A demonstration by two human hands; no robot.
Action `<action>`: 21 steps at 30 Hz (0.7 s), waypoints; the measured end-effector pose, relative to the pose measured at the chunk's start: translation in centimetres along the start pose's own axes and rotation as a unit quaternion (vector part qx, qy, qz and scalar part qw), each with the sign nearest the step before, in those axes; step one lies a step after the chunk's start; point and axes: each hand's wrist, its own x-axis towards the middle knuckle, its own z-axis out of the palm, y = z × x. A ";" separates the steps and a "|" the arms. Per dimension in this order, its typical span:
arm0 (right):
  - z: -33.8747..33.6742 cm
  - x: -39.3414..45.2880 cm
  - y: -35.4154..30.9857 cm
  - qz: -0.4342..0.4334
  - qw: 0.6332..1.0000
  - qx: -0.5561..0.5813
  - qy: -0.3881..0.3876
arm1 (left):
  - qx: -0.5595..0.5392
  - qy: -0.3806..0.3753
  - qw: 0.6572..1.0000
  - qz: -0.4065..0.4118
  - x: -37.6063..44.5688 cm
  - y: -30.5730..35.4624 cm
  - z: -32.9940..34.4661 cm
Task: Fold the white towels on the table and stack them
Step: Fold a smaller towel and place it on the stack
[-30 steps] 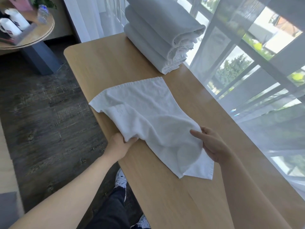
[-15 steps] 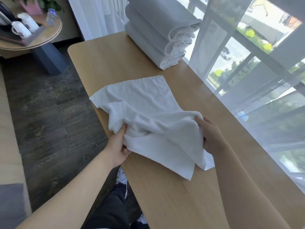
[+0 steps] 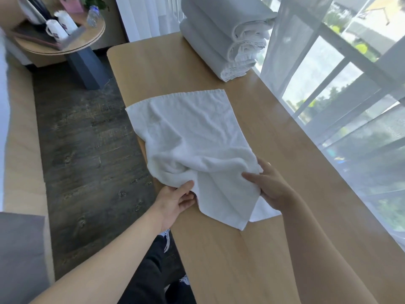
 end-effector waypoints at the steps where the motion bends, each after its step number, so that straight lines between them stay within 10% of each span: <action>1: 0.0 -0.1 0.2 -0.014 1.000 0.015 0.012 | -0.008 0.012 1.000 0.002 -0.1 -0.3 0.2; 6: -0.1 -2.0 0.5 -0.073 0.989 0.130 0.003 | -0.137 0.049 0.989 0.017 -0.7 -1.2 0.4; 11: 0.8 -3.5 1.9 0.004 0.997 -0.071 -0.029 | -0.028 0.035 0.999 -0.001 -1.4 -3.6 2.0; 21: 1.9 -4.1 -1.7 -0.069 0.969 0.077 0.226 | -0.012 0.004 0.996 -0.086 -3.0 -1.2 0.0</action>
